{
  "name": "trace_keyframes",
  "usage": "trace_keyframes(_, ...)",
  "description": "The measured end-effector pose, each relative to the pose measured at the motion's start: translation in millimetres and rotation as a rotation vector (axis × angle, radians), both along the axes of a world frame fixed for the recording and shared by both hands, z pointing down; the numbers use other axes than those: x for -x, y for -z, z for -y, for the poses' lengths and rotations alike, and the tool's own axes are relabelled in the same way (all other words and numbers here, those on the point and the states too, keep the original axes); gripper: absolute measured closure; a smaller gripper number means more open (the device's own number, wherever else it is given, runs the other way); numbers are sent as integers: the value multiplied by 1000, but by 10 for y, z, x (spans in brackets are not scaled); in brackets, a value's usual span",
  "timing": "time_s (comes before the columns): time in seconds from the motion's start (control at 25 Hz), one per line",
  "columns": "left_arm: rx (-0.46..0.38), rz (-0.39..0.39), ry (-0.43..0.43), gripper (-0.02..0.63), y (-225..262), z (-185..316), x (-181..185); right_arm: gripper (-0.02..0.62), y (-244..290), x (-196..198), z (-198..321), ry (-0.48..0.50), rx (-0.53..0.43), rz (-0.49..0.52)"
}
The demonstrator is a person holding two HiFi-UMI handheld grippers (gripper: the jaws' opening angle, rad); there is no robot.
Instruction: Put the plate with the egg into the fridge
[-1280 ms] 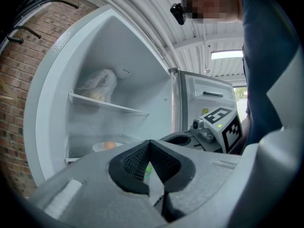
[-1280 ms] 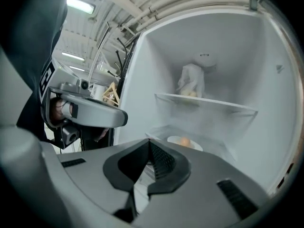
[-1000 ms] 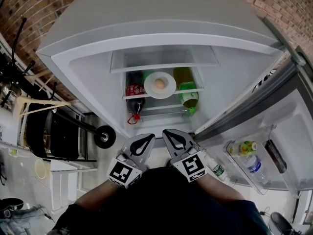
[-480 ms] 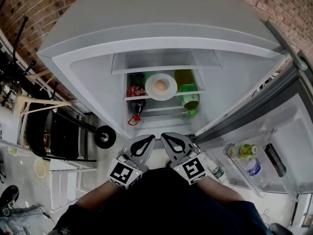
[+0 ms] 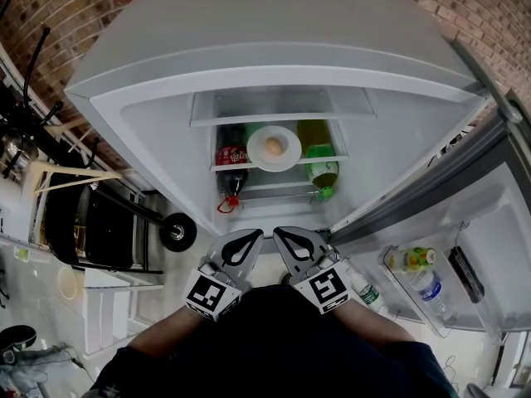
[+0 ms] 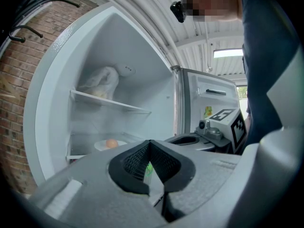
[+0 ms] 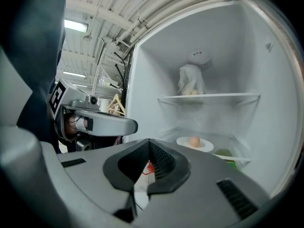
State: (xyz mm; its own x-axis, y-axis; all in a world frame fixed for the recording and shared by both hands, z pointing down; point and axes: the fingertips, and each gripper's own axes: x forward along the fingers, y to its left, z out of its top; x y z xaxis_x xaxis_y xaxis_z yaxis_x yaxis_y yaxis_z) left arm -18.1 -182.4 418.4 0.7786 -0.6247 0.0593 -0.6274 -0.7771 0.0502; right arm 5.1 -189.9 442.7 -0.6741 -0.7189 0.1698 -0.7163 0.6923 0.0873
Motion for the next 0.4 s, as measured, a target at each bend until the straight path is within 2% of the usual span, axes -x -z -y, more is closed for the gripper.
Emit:
trace_keyframes(0.16, 17, -7, 11, 603, 16, 3, 3, 586, 15, 19, -10, 10, -12, -9)
trace_keyframes(0.4, -2, -4, 2, 603, 2, -10, -20, 586, 15, -1, -13, 11, -13, -14)
